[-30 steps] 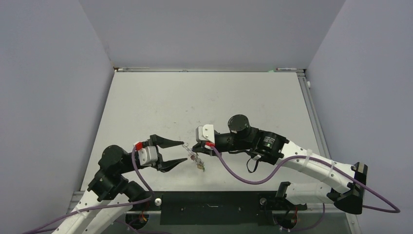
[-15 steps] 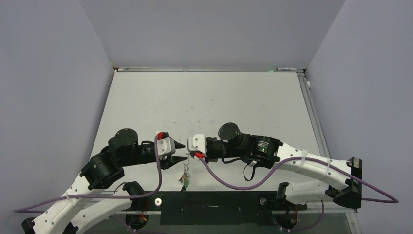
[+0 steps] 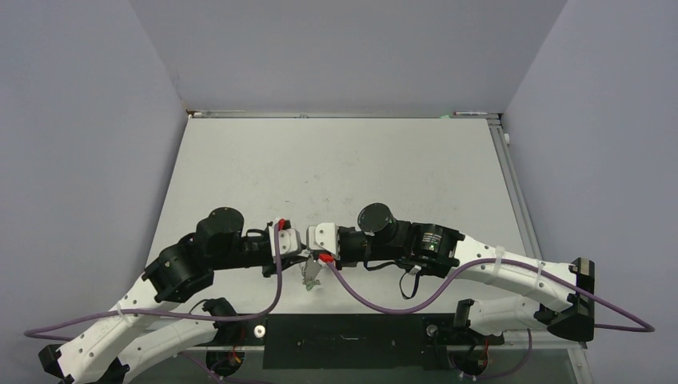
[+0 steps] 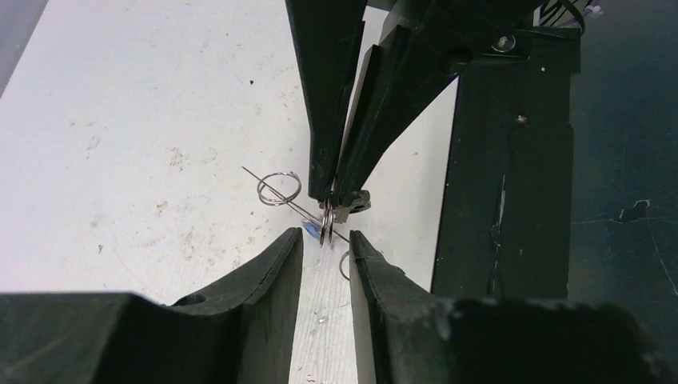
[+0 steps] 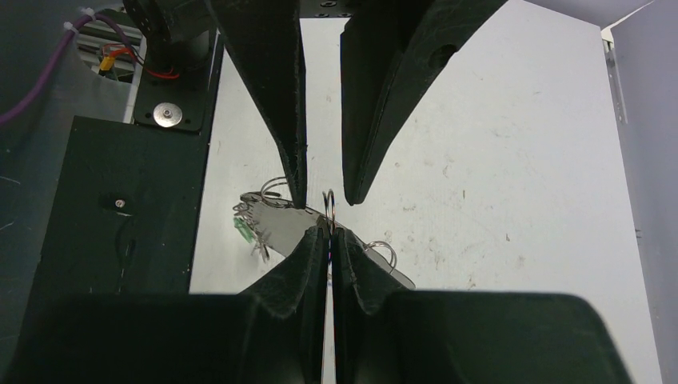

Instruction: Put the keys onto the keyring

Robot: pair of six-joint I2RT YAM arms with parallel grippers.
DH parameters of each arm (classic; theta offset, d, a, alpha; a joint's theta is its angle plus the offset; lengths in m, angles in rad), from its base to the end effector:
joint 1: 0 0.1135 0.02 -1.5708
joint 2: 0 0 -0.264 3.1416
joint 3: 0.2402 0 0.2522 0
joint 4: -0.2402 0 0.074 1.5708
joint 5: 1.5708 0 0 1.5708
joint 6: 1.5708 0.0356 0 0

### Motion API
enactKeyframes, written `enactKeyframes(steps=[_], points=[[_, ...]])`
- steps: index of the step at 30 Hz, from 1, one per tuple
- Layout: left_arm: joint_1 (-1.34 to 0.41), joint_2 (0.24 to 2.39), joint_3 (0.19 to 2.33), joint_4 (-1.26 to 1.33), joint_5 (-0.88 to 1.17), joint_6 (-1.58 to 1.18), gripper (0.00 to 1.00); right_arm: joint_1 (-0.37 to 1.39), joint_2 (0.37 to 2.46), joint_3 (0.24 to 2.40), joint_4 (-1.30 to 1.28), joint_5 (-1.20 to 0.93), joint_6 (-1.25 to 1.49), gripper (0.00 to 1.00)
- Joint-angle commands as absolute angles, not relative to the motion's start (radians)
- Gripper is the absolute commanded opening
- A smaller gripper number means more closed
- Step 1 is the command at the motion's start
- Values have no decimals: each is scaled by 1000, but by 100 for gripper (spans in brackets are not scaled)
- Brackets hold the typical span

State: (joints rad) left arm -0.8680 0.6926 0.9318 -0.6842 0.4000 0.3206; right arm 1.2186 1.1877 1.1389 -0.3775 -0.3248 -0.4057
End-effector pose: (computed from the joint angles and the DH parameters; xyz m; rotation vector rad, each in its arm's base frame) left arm 0.0780 -0.1135 0.3524 1.3597 1.5456 -0.7468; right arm 0.0814 0.2545 0.3618 -1.6472 1.2614 0.8359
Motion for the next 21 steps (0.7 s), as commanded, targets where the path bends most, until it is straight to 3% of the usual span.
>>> enactKeyframes(steps=[1,5,13,17,21], points=[[-872,697,974,-657,386,338,23,1227,1175,1186,-327,-322,-413,5],[-873,706,970,-641,392,337,23,1226,1177,1187,-327,-325,-414,5],[-874,698,952,-577,414,325,33,1229,1177,1187,-329,-331,-414,5],[-873,707,948,-578,408,332,20,1230,1176,1188,-327,-331,-414,5],[-873,712,939,-579,407,338,17,1232,1175,1188,-327,-336,-416,5]])
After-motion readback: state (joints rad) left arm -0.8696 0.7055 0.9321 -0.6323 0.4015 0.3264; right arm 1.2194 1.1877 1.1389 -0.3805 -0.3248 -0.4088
